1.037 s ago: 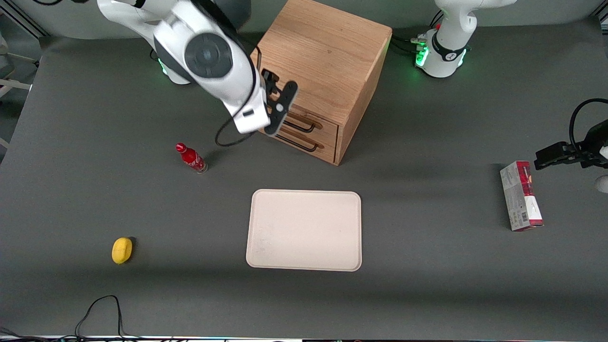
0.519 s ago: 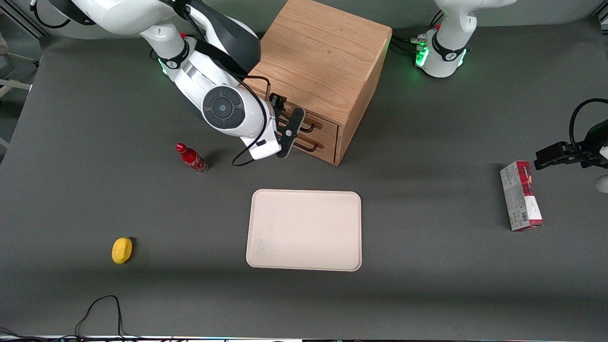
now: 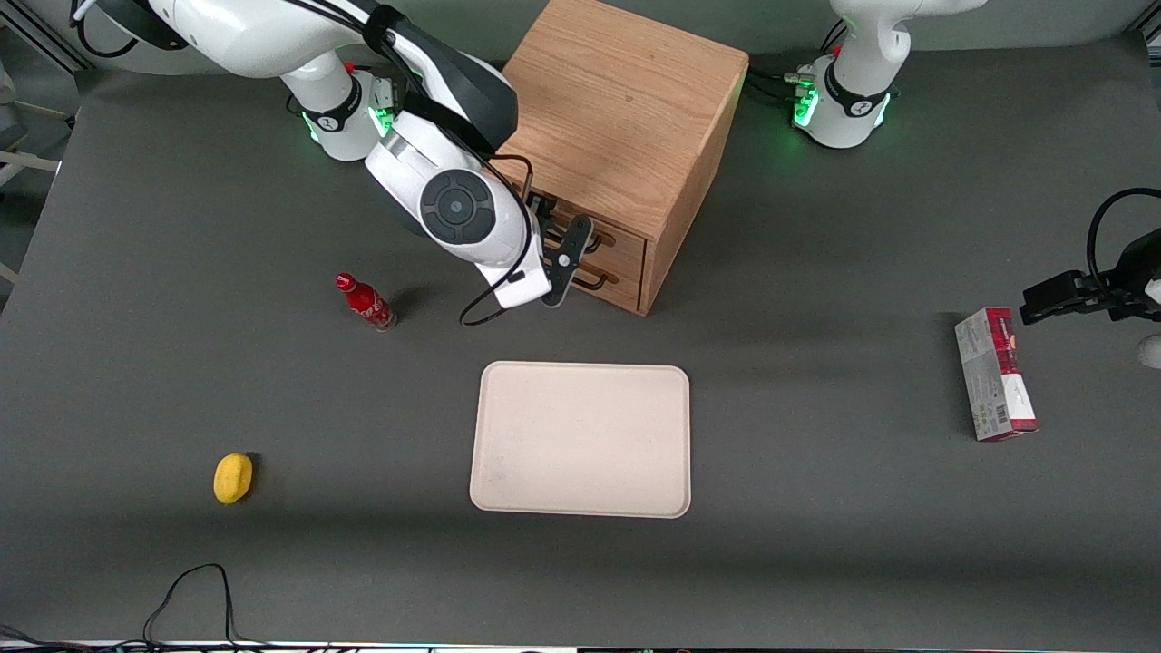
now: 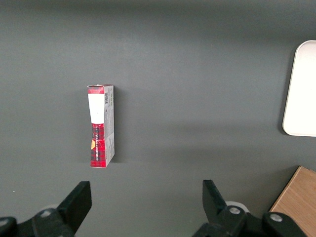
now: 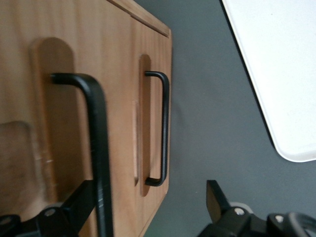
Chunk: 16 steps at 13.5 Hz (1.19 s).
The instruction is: Open upper drawer
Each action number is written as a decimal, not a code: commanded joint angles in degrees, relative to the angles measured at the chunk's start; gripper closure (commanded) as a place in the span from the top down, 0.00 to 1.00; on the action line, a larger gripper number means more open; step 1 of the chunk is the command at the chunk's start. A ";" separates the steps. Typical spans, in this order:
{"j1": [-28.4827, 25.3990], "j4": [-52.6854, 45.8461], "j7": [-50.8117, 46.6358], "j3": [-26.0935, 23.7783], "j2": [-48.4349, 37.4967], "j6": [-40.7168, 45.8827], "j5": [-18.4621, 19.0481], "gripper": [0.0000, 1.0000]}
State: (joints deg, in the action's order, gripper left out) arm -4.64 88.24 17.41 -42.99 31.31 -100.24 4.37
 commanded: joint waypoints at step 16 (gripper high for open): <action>0.42 -19.76 20.12 15.65 9.73 -0.13 3.63 1.00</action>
State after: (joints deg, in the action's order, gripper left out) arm -3.21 73.41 36.42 -28.00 38.40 -101.13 7.23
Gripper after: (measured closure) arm 0.000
